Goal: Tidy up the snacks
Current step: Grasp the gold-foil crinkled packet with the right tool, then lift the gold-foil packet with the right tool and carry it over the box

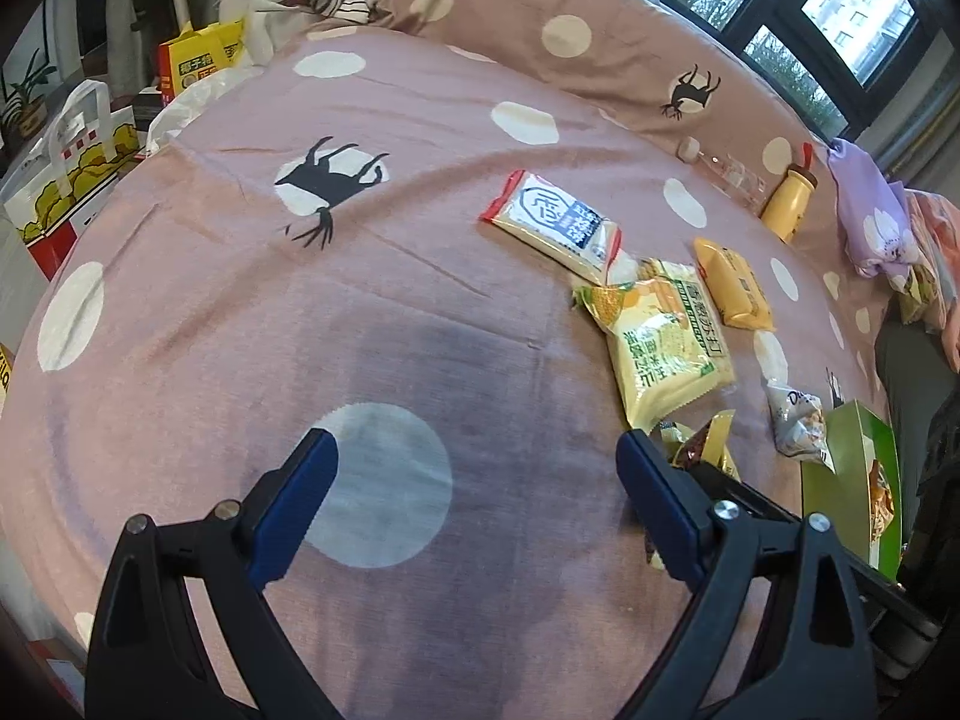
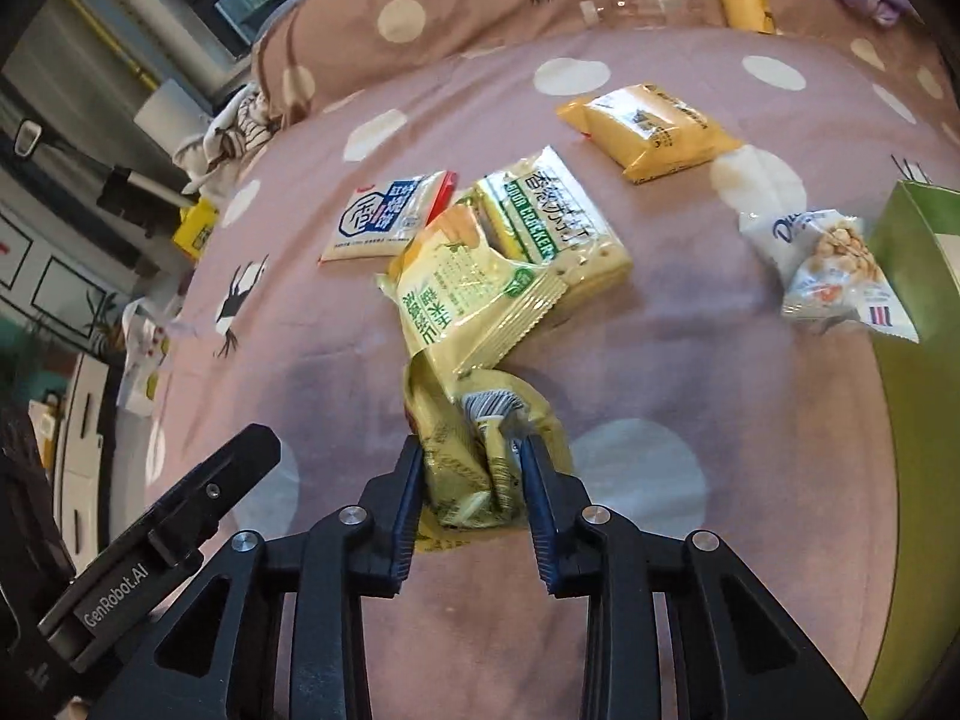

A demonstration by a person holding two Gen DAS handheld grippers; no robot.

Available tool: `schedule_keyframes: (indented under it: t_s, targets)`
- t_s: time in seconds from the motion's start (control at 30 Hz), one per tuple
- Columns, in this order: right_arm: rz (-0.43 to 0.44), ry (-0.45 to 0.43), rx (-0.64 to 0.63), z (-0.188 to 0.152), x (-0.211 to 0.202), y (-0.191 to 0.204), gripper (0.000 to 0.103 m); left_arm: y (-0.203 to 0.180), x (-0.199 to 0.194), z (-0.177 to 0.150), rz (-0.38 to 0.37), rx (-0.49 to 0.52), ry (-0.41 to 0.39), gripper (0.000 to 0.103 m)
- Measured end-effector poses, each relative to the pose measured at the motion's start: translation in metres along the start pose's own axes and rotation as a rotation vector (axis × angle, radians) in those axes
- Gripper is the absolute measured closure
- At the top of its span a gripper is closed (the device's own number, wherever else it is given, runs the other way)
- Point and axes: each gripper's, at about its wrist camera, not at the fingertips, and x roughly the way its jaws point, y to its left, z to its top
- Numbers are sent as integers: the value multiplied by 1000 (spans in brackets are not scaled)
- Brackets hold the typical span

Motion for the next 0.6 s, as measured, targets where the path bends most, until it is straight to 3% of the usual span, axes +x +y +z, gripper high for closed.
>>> schedule_keyframes:
  t_s: [0.03,0.1,0.27,0.4,0.53,0.6]
  targets:
    - [3,-20,0,0,-4,0,62,-1,0,-1,0,2,-3,9]
    - [9,-67,14,0,-14,-5,37,-1,-2,-1,-20,2,-5,10]
    - [87,-132,95,6,-32,-27,36,-12,-2,-3,-88,38,11,10]
    - [115,-86,144,8,-23,-38,36,-27,-1,-9,-172,93,52,15]
    - [213,-38,159,8,-12,-38,36,-45,5,-18,-260,138,125,18]
    - [230,-15,163,8,-5,-36,36,-52,9,-23,-310,129,161,25]
